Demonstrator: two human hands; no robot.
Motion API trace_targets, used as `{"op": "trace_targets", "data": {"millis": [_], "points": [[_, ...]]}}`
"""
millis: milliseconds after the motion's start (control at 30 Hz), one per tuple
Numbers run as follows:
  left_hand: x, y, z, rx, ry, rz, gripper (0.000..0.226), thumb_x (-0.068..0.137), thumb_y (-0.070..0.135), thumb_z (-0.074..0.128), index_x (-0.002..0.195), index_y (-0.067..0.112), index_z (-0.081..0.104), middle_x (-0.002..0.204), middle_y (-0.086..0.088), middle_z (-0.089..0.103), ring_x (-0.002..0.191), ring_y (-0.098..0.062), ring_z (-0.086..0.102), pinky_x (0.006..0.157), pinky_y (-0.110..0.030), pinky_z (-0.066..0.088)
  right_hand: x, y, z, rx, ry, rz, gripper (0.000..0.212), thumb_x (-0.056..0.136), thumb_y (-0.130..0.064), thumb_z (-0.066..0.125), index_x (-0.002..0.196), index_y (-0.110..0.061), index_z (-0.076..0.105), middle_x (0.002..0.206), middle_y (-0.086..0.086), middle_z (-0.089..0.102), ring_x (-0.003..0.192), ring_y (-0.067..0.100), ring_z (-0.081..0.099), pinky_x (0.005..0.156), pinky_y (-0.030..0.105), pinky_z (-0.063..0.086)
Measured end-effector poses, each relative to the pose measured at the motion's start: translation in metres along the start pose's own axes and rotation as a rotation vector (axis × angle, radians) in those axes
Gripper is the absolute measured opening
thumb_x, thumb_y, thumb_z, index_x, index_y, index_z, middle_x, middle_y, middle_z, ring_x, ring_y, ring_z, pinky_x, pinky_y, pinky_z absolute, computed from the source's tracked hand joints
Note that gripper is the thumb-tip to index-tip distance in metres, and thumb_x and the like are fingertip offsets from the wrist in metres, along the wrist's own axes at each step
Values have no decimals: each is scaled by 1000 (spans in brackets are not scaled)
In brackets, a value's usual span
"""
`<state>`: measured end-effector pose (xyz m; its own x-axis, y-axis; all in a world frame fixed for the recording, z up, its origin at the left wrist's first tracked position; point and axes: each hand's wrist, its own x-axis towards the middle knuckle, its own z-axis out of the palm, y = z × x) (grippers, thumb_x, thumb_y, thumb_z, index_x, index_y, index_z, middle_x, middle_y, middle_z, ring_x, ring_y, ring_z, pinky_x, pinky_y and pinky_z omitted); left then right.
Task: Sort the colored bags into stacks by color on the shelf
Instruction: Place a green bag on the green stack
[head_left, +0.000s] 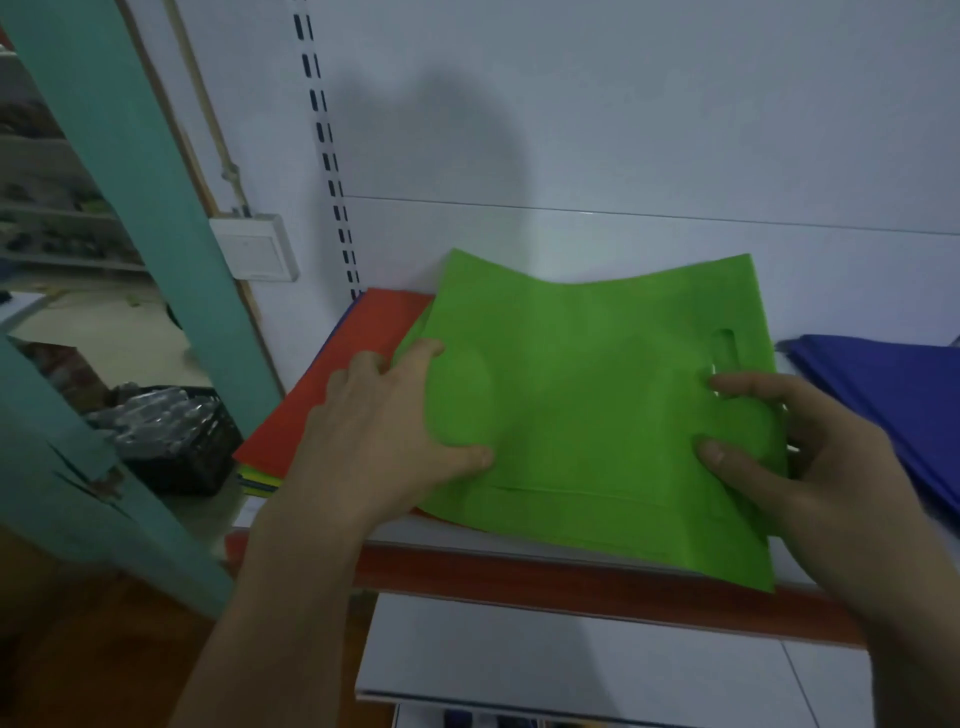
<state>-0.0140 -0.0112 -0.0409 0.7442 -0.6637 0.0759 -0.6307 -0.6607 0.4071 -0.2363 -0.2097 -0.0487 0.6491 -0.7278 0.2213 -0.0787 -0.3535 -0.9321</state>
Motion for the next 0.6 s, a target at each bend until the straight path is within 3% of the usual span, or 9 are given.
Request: {"op": "trace_targets", "data": {"millis": [67,167,267,333,433,533,600], "points": [[1,2,-4,-11,0,14,97,59,66,80,141,41,33,131,-2,54,115,-26,54,95,-46,49,0,-1,4,1,12,-22,41,79,-5,76,109,-32,68,98,-20,74,82,11,75,59,27,61],[-3,8,-5,-68,192,73,66,75,37,81,132,38,48,127,5,61,105,-20,60,90,-42,52,-3,0,6,46,24,-44,40,79,-1,75,109,-28,68,97,-25,73,82,6,73,58,21,59],[-13,18,-4,-201,351,140,55,83,19,74,131,32,50,125,7,60,105,-15,58,91,-37,49,-7,2,-2,88,49,-80,38,82,0,74,109,-25,68,97,-23,73,83,7,74,60,23,59],[-21,28,-2,-293,411,162,55,84,15,71,132,29,50,127,9,56,112,-11,54,95,-35,45,-11,5,-11,82,90,-123,34,86,-1,71,107,-27,69,99,-20,74,82,9,73,61,27,61],[-34,49,3,-386,466,179,49,83,26,70,129,31,52,125,8,57,112,-17,57,96,-45,49,-20,14,-37,51,218,-185,30,89,-2,69,105,-28,70,97,-7,75,79,17,71,67,37,60],[-51,77,17,-509,469,137,46,75,35,69,120,33,60,118,9,63,108,-15,61,93,-46,53,-37,24,-78,81,299,-199,30,88,0,70,102,-27,70,100,-2,75,81,15,72,68,29,59],[-64,102,30,-530,412,151,51,73,26,76,121,32,61,119,10,64,110,-12,61,95,-41,52,-53,29,-112,79,336,-171,32,86,0,72,102,-27,71,97,-6,77,82,11,73,70,24,59]]}}
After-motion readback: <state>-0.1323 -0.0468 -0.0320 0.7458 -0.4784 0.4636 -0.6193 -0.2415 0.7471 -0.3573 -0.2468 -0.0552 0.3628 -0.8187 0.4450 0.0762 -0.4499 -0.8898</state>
